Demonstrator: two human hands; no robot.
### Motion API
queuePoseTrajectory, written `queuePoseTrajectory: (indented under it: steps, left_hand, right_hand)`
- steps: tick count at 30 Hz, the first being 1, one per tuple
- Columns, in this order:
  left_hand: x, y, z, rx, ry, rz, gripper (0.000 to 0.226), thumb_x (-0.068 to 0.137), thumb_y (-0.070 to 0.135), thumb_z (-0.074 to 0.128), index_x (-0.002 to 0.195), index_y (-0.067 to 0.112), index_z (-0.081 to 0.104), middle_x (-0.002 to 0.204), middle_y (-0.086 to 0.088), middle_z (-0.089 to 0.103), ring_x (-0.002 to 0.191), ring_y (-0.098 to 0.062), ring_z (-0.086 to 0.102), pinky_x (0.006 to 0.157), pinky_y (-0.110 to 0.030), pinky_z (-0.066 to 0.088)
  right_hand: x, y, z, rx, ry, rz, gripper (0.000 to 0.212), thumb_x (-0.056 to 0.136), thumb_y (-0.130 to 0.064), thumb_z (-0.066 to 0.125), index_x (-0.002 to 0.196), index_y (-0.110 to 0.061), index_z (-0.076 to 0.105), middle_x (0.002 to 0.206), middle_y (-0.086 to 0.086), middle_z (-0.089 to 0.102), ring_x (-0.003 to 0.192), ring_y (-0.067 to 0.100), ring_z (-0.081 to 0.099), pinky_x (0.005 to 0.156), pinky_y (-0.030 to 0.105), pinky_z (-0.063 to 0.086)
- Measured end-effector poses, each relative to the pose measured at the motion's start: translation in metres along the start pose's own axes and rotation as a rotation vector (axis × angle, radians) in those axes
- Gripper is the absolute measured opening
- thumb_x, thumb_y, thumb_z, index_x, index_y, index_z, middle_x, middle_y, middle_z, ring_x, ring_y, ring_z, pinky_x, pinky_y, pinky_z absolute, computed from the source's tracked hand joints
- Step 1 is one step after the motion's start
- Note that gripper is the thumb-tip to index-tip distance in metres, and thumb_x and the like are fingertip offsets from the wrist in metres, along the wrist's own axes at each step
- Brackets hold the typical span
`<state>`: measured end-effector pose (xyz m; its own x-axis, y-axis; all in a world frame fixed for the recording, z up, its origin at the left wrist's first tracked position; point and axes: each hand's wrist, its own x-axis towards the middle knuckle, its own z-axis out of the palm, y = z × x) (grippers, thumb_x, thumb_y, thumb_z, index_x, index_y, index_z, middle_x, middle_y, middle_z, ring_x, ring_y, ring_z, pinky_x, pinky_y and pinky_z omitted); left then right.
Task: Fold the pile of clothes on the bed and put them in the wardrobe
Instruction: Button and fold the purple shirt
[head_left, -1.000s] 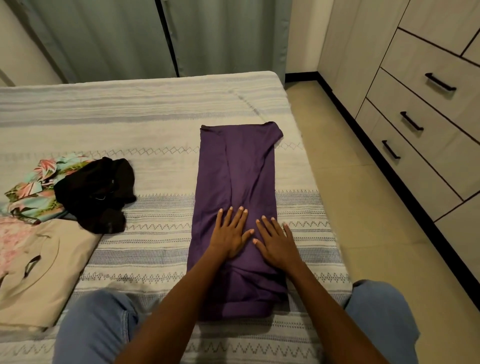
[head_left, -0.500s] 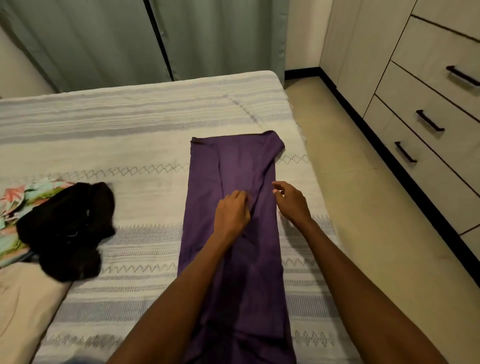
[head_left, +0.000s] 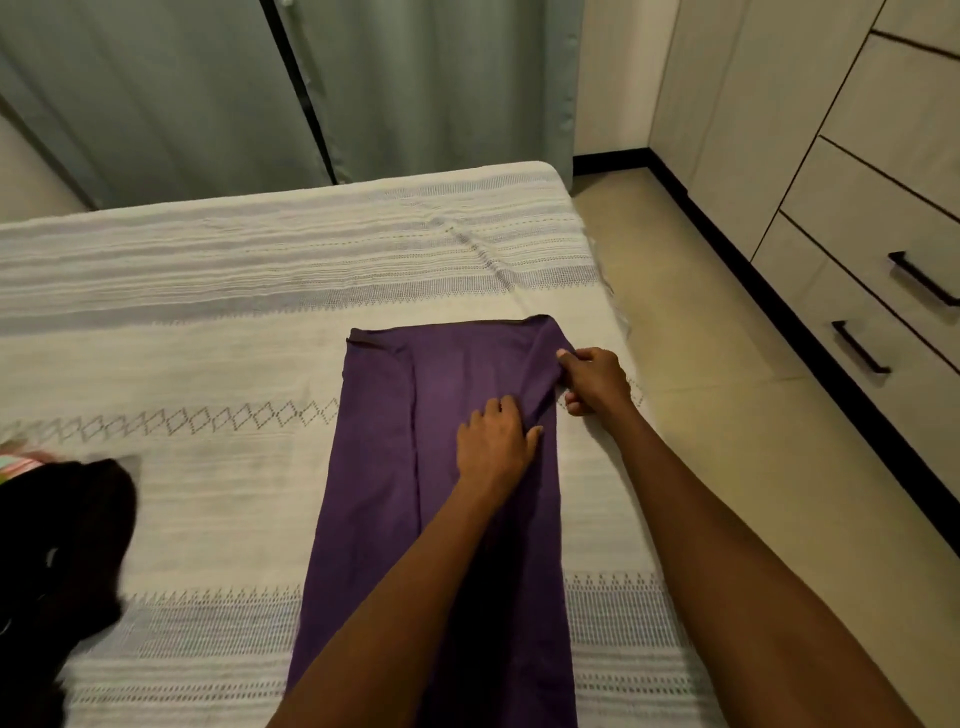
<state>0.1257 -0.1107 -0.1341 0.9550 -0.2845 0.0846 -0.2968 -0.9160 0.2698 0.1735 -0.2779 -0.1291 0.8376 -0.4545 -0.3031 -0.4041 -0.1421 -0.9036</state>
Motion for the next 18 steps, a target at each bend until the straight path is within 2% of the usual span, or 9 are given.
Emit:
queuePoseTrajectory:
  steps: [2, 4, 6, 9, 10, 12, 14, 16, 18]
  left_hand:
    - [0.005, 0.0, 0.002, -0.052, 0.067, -0.028, 0.029, 0.099, 0.038, 0.049, 0.106, 0.009, 0.054, 0.105, -0.012, 0.064, 0.091, -0.032, 0.062, 0.07, -0.041, 0.047]
    - [0.008, -0.001, 0.0, -0.161, 0.104, -0.1, 0.023, 0.099, 0.032, 0.048, 0.094, 0.01, 0.053, 0.091, -0.012, 0.065, 0.08, -0.032, 0.062, 0.062, -0.037, 0.043]
    - [0.011, -0.005, -0.006, -0.32, 0.101, -0.23, 0.024, 0.098, 0.033, 0.048, 0.089, 0.011, 0.054, 0.085, -0.008, 0.065, 0.076, -0.029, 0.061, 0.064, -0.037, 0.046]
    - [0.019, -0.021, -0.018, -0.576, 0.094, -0.437, 0.027, 0.095, 0.034, 0.049, 0.076, 0.016, 0.057, 0.076, -0.001, 0.061, 0.073, -0.024, 0.058, 0.062, -0.033, 0.041]
    - [0.022, -0.031, -0.022, -0.608, 0.08, -0.496, 0.032, 0.095, 0.034, 0.047, 0.069, 0.015, 0.053, 0.073, -0.001, 0.059, 0.07, -0.024, 0.056, 0.061, -0.033, 0.04]
    - [0.027, -0.052, -0.023, -0.585, 0.019, -0.552, 0.038, 0.094, 0.036, 0.044, 0.064, 0.014, 0.049, 0.072, -0.004, 0.062, 0.07, -0.026, 0.058, 0.064, -0.035, 0.044]
    - [0.031, -0.07, -0.022, -0.524, -0.024, -0.546, 0.036, 0.091, 0.035, 0.043, 0.068, 0.009, 0.053, 0.076, -0.009, 0.067, 0.074, -0.03, 0.064, 0.069, -0.038, 0.052]
    - [0.034, -0.078, -0.019, -0.479, -0.037, -0.492, 0.04, 0.093, 0.04, 0.043, 0.071, 0.008, 0.053, 0.081, -0.011, 0.068, 0.078, -0.031, 0.065, 0.074, -0.04, 0.055]
    - [0.04, -0.078, -0.017, -0.422, -0.059, -0.442, 0.047, 0.096, 0.054, 0.043, 0.079, 0.011, 0.054, 0.09, -0.01, 0.066, 0.084, -0.031, 0.063, 0.074, -0.039, 0.05]
  right_hand:
    - [0.002, -0.008, 0.001, -0.007, 0.017, -0.006, 0.031, 0.086, -0.047, 0.068, 0.09, -0.017, 0.065, 0.065, 0.007, 0.069, 0.05, 0.025, 0.064, 0.062, 0.048, 0.06]
    - [0.006, -0.015, 0.004, -0.089, 0.114, -0.052, 0.037, 0.081, -0.057, 0.065, 0.082, -0.021, 0.061, 0.066, 0.001, 0.07, 0.057, 0.024, 0.068, 0.068, 0.046, 0.061]
    - [0.009, -0.024, 0.012, -0.151, 0.183, -0.101, 0.043, 0.08, -0.063, 0.061, 0.08, -0.02, 0.061, 0.068, -0.003, 0.07, 0.062, 0.022, 0.069, 0.075, 0.042, 0.058]
    - [0.012, -0.046, 0.036, -0.074, 0.077, -0.196, 0.039, 0.082, -0.059, 0.064, 0.08, -0.02, 0.066, 0.063, -0.004, 0.071, 0.054, 0.016, 0.068, 0.073, 0.043, 0.059]
    - [0.013, -0.054, 0.046, -0.053, 0.007, -0.235, 0.034, 0.084, -0.056, 0.066, 0.082, -0.022, 0.068, 0.067, -0.005, 0.073, 0.058, 0.015, 0.069, 0.076, 0.046, 0.059]
    - [0.015, -0.06, 0.061, -0.135, -0.123, -0.341, 0.022, 0.09, -0.046, 0.064, 0.101, -0.028, 0.071, 0.09, -0.003, 0.077, 0.086, 0.017, 0.072, 0.088, 0.045, 0.056]
    - [0.016, -0.054, 0.069, -0.298, -0.174, -0.446, 0.032, 0.097, -0.029, 0.059, 0.128, -0.021, 0.063, 0.117, 0.003, 0.072, 0.114, 0.022, 0.063, 0.098, 0.037, 0.048]
    - [0.017, -0.04, 0.068, -0.399, -0.09, -0.533, 0.039, 0.096, -0.015, 0.055, 0.135, -0.018, 0.058, 0.125, 0.007, 0.067, 0.12, 0.03, 0.057, 0.099, 0.04, 0.046]
    - [0.019, -0.02, 0.063, -0.46, 0.057, -0.554, 0.042, 0.093, -0.011, 0.053, 0.134, -0.017, 0.058, 0.126, 0.012, 0.062, 0.118, 0.037, 0.053, 0.096, 0.045, 0.047]
